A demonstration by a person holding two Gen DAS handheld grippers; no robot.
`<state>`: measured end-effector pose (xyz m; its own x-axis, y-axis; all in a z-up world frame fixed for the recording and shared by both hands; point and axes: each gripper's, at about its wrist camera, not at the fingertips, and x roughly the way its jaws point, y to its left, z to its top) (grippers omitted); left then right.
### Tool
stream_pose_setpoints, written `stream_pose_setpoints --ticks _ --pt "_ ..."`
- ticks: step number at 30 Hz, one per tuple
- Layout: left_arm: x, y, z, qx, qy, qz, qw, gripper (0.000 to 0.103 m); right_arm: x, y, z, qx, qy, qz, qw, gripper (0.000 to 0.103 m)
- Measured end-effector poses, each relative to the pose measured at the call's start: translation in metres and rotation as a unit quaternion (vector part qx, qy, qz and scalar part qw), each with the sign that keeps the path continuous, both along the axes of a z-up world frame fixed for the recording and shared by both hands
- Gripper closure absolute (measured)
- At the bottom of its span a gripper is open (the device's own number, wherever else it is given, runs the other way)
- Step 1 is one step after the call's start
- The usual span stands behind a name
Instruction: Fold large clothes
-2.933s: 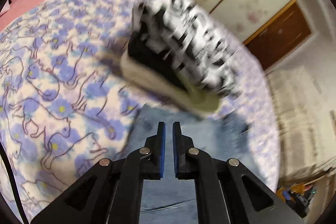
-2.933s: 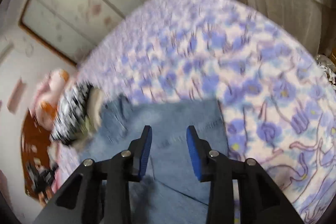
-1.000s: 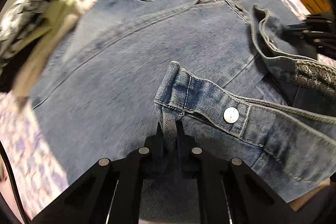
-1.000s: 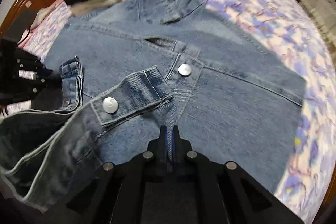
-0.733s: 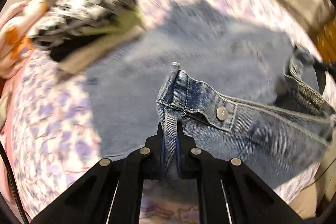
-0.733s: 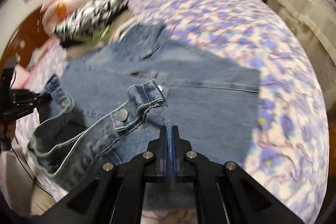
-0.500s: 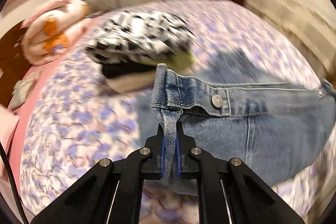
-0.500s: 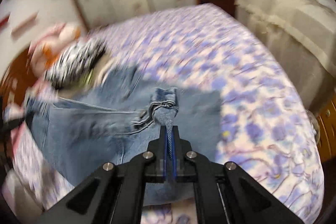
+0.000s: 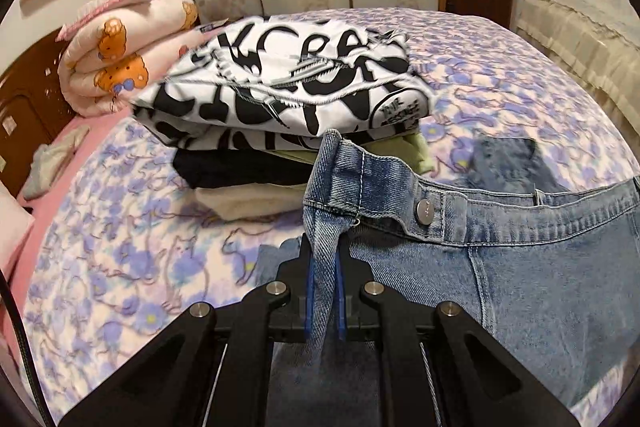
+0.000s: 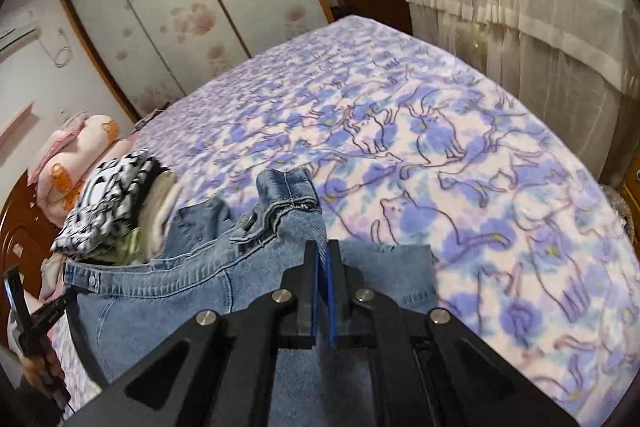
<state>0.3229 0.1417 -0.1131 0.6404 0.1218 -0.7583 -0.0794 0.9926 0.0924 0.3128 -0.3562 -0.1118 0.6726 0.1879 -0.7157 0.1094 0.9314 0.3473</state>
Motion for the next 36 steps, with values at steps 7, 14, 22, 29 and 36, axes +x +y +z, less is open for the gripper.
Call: stream_pose_setpoints --ticks 7,14,22,29,36 --pt "0.047 0.012 -0.089 -0.017 0.064 0.055 0.9963 0.088 0.05 -0.007 -0.082 -0.021 0.086 -0.047 0.995 0.101" --pt "0.051 0.013 -0.107 -0.028 0.077 0.057 0.995 0.069 0.046 -0.013 -0.104 -0.019 0.117 -0.063 0.991 0.097" --pt "0.005 0.016 -0.057 -0.13 0.022 0.063 0.9893 0.049 0.019 0.017 -0.061 -0.016 0.07 -0.04 0.997 0.095" --pt "-0.02 -0.079 -0.071 -0.113 0.025 -0.025 0.9929 0.049 0.011 0.156 -0.067 -0.021 0.063 0.125 0.99 0.093" --pt "-0.005 -0.114 -0.107 -0.058 0.025 -0.047 0.9969 0.043 0.033 0.195 -0.108 -0.11 0.085 0.114 0.984 0.093"
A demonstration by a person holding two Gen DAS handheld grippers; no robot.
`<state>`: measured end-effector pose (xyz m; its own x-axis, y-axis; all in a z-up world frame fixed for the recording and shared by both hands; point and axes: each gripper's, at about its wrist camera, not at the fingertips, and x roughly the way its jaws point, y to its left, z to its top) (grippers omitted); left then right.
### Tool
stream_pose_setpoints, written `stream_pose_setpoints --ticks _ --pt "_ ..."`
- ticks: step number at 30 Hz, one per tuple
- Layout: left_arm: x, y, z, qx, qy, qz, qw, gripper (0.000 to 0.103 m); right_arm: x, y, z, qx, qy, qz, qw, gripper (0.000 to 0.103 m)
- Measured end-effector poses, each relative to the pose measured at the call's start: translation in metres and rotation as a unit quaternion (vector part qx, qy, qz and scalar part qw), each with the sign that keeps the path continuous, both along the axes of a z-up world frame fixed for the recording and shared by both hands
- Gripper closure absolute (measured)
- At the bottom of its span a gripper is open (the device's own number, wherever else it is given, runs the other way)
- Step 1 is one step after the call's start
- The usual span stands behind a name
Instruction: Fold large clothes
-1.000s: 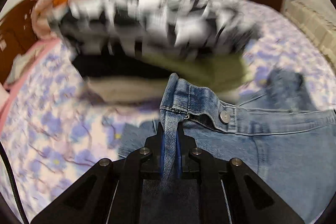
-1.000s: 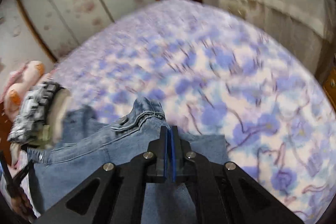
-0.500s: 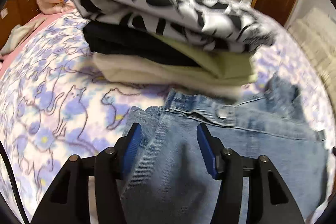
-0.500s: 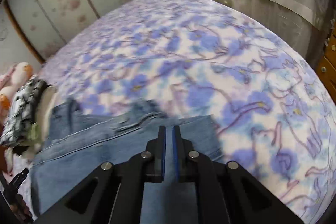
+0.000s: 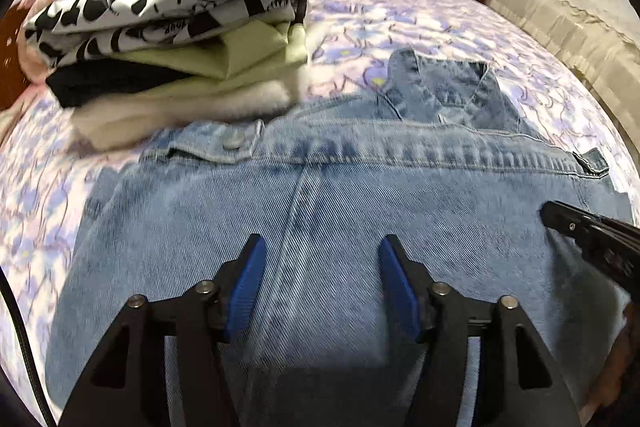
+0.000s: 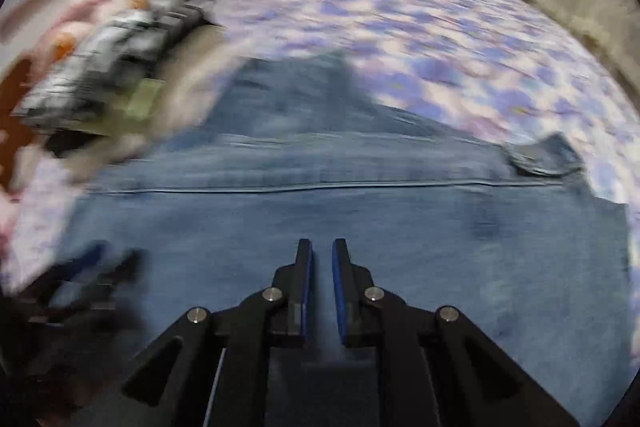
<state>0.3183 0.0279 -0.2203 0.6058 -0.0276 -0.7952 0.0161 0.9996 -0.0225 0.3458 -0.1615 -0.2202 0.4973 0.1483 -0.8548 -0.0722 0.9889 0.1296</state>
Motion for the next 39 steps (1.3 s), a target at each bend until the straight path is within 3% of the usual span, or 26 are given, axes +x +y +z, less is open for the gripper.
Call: stream_pose_setpoints --ticks 2,4,6,7,9,10,12,16,18,22,25,29,33,35,39 --pt "0.005 0.013 -0.001 0.0 -0.001 -0.004 1.0 0.043 0.001 -0.038 -0.004 -0.001 -0.009 -0.032 0.999 0.098" --pt "0.009 0.037 0.0 0.023 -0.005 0.011 0.9997 0.04 -0.001 -0.079 -0.006 -0.005 -0.013 -0.064 0.998 0.103" --pt "0.014 0.069 -0.004 0.046 0.001 0.044 0.998 0.039 -0.007 -0.124 -0.005 -0.044 -0.016 -0.112 0.993 0.103" --pt "0.013 0.084 -0.006 0.037 0.004 0.056 0.9978 0.038 -0.01 -0.144 -0.004 -0.059 -0.017 -0.133 0.989 0.103" --pt "0.012 0.107 -0.006 0.0 0.007 0.069 0.9976 0.038 -0.019 -0.18 -0.002 -0.001 -0.015 -0.138 0.99 0.103" --pt "0.011 0.112 -0.006 0.014 0.011 0.084 0.9963 0.038 -0.019 -0.183 -0.001 -0.026 -0.01 -0.154 0.988 0.103" --pt "0.009 0.116 -0.005 0.023 0.018 0.091 0.9954 0.038 -0.022 -0.185 0.004 -0.073 -0.001 -0.164 0.984 0.098" --pt "0.002 0.108 0.007 0.016 0.032 0.101 0.9943 0.038 -0.038 -0.176 0.02 -0.015 0.009 -0.174 0.985 0.096" --pt "-0.014 0.098 0.02 0.009 0.02 0.095 0.9952 0.038 -0.052 -0.158 0.032 0.005 -0.001 -0.161 0.987 0.09" --pt "-0.058 0.078 0.046 -0.032 0.011 0.078 0.9964 0.038 -0.078 -0.105 0.045 0.067 0.0 -0.108 0.992 0.089" --pt "-0.092 0.057 0.049 -0.07 0.013 0.06 0.9957 0.038 -0.1 -0.056 0.047 0.086 0.008 -0.047 0.995 0.089" --pt "-0.121 0.034 0.027 -0.049 0.033 0.056 0.9967 0.038 -0.122 -0.016 0.03 0.074 0.031 0.01 0.997 0.088" --pt "-0.137 0.053 0.008 -0.033 0.044 0.088 0.9946 0.038 -0.137 -0.033 0.022 0.053 0.02 0.011 0.998 0.089" --pt "-0.145 0.068 0.008 -0.035 0.037 0.105 0.9932 0.035 -0.139 -0.058 0.019 -0.017 0.024 -0.025 0.999 0.089" --pt "-0.152 0.098 0.002 -0.007 0.056 0.147 0.9876 0.031 -0.147 -0.127 0.007 -0.03 0.041 -0.093 0.994 0.09"
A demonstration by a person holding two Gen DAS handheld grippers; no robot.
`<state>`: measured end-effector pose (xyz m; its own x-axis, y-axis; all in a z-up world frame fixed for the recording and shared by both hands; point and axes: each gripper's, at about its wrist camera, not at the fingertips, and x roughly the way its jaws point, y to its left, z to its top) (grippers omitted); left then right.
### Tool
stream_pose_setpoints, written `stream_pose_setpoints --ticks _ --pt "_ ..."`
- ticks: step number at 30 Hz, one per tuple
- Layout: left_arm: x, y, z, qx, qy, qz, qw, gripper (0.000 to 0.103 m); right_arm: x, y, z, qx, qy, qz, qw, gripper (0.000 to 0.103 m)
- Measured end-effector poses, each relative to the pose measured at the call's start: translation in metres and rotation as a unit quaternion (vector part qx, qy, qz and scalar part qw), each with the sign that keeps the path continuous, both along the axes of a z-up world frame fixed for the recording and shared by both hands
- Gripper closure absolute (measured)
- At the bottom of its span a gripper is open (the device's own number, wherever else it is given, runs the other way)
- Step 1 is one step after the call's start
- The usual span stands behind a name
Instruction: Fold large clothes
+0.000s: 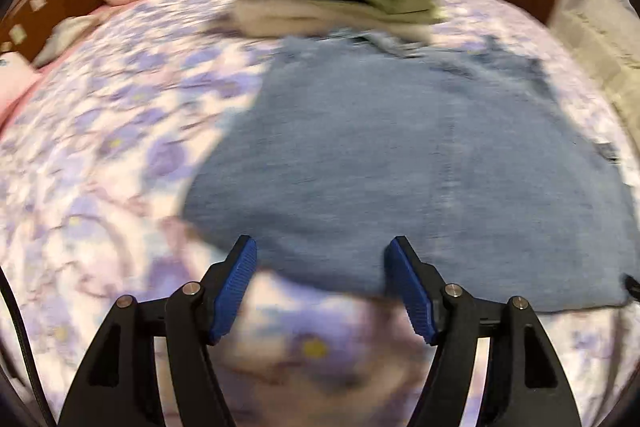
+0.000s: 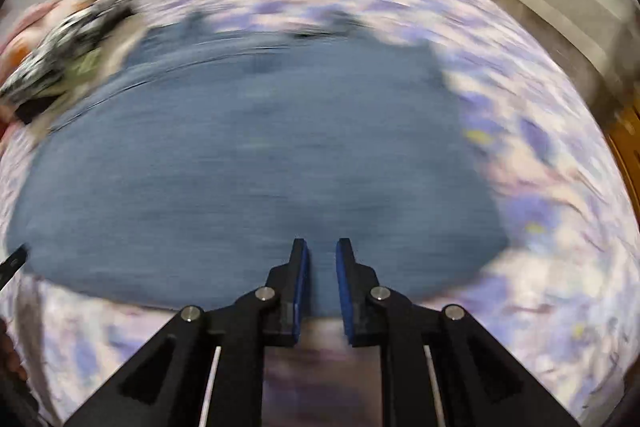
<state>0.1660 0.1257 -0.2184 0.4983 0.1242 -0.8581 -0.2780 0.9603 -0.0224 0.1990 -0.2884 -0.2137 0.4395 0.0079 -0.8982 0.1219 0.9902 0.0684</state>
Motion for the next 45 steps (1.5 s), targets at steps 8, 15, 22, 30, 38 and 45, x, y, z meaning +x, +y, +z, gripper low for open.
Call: stream_pose_setpoints --ticks 8,15,22,30,38,45 --pt "-0.009 0.029 -0.013 -0.071 -0.005 0.033 0.9969 0.022 -0.002 -0.008 -0.003 0.005 0.009 -0.013 1.0 0.089" --pt "-0.009 0.028 -0.016 -0.065 -0.011 0.039 0.997 0.021 -0.003 -0.004 -0.006 -0.004 0.021 -0.047 0.999 0.088" --pt "-0.005 0.029 -0.015 -0.074 0.003 0.03 0.9968 0.018 -0.004 0.009 -0.007 -0.031 0.036 -0.068 0.997 0.086" --pt "-0.01 0.026 -0.007 -0.158 0.06 -0.006 0.9856 0.011 -0.017 0.01 0.004 0.002 0.06 -0.08 0.995 0.07" --pt "-0.039 0.007 0.015 -0.235 0.049 -0.043 0.97 0.008 -0.051 0.03 0.027 0.092 0.06 -0.053 0.993 0.064" --pt "-0.054 0.002 0.034 -0.262 0.029 -0.04 0.9637 0.008 -0.07 0.059 0.071 0.111 -0.006 -0.008 0.994 0.063"
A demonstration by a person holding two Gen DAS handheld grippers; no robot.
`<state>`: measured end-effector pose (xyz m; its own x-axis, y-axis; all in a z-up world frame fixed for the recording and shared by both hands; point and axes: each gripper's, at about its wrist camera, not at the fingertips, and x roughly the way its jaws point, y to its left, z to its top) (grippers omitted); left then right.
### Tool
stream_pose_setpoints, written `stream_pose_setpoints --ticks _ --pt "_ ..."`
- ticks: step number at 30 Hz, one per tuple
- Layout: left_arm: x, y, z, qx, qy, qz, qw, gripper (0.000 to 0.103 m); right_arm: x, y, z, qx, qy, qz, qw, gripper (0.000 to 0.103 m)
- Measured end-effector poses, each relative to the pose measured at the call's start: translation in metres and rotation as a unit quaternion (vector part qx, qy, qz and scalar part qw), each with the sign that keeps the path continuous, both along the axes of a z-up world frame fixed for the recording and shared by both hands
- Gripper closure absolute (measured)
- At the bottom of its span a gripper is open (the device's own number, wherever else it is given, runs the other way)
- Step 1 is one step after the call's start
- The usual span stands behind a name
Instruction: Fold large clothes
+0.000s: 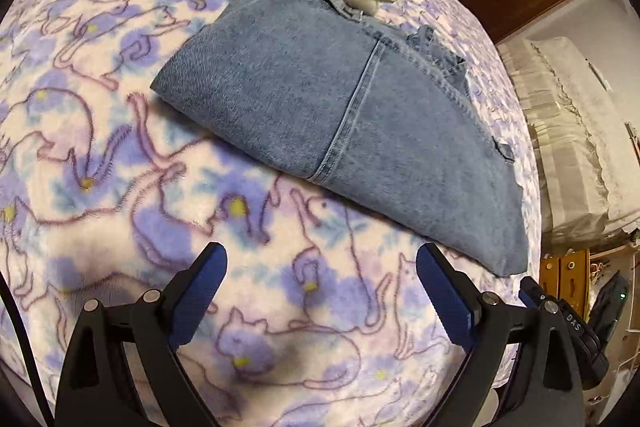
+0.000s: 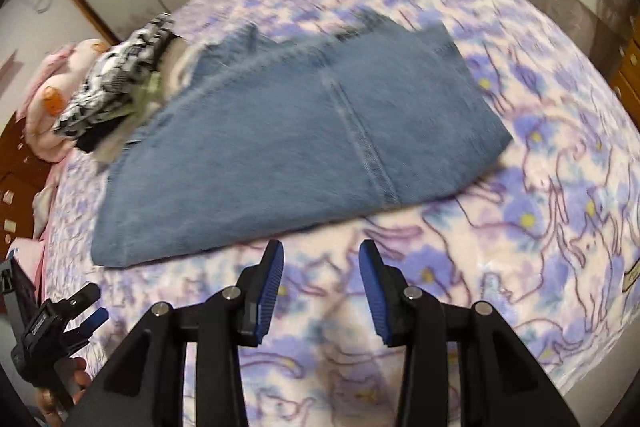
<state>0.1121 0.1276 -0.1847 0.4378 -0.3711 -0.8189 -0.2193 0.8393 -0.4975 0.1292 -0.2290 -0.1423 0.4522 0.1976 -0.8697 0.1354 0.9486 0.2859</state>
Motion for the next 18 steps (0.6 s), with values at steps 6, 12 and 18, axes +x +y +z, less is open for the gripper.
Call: stream_pose_setpoints --ticks 6,12,18 --pt "-0.005 0.006 -0.004 -0.034 -0.017 0.002 0.9993 0.008 0.001 0.027 0.021 -0.021 -0.063 0.038 0.997 0.063" --pt "0.001 0.016 -0.049 -0.084 -0.017 0.032 0.9958 0.008 0.013 0.049 0.014 -0.041 -0.095 0.064 0.993 0.063" --pt "0.013 0.024 -0.062 -0.099 -0.077 0.065 0.9899 0.008 0.026 0.064 -0.003 -0.038 -0.105 0.074 0.991 0.063"
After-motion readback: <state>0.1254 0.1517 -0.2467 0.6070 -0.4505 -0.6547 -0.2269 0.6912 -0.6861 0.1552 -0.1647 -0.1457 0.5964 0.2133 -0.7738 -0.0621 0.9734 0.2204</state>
